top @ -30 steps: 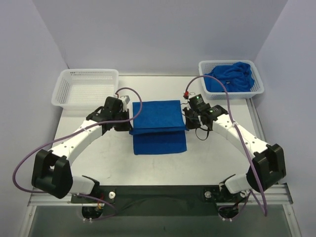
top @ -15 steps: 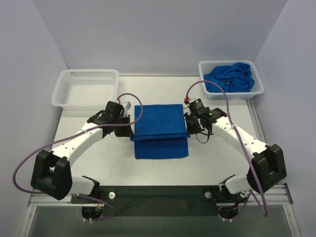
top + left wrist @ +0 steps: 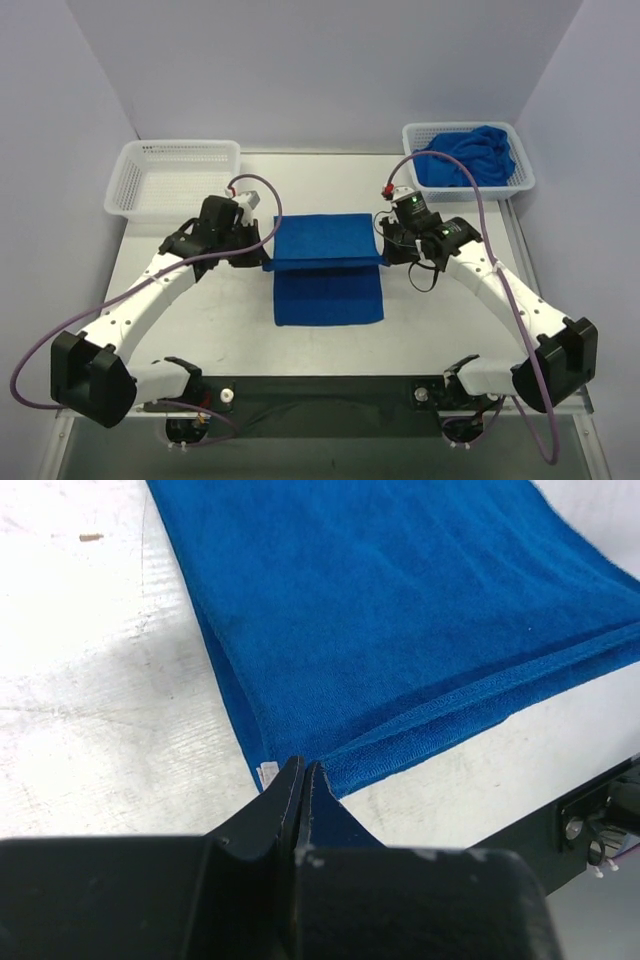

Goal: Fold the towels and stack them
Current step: Fold the towel

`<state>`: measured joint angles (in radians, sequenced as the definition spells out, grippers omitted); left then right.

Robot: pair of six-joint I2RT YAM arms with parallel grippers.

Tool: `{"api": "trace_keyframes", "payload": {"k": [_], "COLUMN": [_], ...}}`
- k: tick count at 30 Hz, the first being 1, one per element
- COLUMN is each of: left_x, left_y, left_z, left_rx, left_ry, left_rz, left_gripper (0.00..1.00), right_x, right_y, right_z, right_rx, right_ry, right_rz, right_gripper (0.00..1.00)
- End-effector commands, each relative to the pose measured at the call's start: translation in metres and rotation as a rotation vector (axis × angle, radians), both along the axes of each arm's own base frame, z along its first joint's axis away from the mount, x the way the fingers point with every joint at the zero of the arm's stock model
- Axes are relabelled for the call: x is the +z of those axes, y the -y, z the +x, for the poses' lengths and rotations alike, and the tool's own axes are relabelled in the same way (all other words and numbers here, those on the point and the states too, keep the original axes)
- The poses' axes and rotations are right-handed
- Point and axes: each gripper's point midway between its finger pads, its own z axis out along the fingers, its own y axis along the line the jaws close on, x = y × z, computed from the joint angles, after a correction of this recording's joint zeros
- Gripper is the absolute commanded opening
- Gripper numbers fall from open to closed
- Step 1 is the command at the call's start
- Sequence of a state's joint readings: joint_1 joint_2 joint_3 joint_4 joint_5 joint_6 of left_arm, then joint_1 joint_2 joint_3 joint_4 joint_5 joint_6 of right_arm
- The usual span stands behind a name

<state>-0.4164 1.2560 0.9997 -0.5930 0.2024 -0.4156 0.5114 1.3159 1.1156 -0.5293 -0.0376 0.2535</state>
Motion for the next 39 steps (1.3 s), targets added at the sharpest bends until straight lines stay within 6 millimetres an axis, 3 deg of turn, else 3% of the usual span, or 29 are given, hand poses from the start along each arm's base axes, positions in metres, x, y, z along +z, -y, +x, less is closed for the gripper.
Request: {"api": "trace_keyframes", "payload": {"k": [1, 5, 9, 12, 16, 24, 34, 36, 37, 39], "left_x": [0.014, 0.011, -0.005, -0.021, -0.057, -0.102, -0.134, -0.139, -0.139, -0.134], "left_y": [-0.025, -0.025, -0.026, -0.024, -0.022, -0.011, -0.006, -0.007, -0.007, -0.007], "left_z": [-0.001, -0.009, -0.019, -0.023, -0.036, -0.049, -0.068, -0.072, -0.075, -0.076], "left_rx": [0.071, 0.065, 0.055, 0.046, 0.041, 0.017, -0.004, -0.006, -0.008, -0.004], "left_ry": [0.028, 0.013, -0.028, -0.059, -0.144, -0.241, -0.322, -0.34, -0.346, -0.333], "left_rz": [0.073, 0.064, 0.069, 0.074, 0.087, 0.104, 0.14, 0.145, 0.145, 0.129], "left_gripper": [0.0, 0.0, 0.0, 0.0, 0.0, 0.0, 0.0, 0.04, 0.1, 0.18], "right_x": [0.012, 0.008, -0.004, -0.022, -0.052, -0.105, -0.129, -0.131, -0.131, -0.128], "right_y": [0.044, 0.044, 0.046, 0.046, 0.044, 0.039, 0.043, 0.041, 0.04, 0.037], "right_z": [-0.013, -0.023, -0.031, -0.038, -0.05, -0.074, -0.082, -0.085, -0.087, -0.091], "right_rx": [-0.076, -0.078, -0.08, -0.08, -0.082, -0.079, -0.093, -0.092, -0.089, -0.086], "right_ry": [0.005, -0.012, -0.044, -0.103, -0.194, -0.373, -0.458, -0.474, -0.482, -0.486], "right_rz": [-0.137, -0.123, -0.128, -0.136, -0.143, -0.156, -0.199, -0.192, -0.182, -0.161], "right_gripper": [0.0, 0.0, 0.0, 0.0, 0.0, 0.0, 0.0, 0.0, 0.1, 0.19]}}
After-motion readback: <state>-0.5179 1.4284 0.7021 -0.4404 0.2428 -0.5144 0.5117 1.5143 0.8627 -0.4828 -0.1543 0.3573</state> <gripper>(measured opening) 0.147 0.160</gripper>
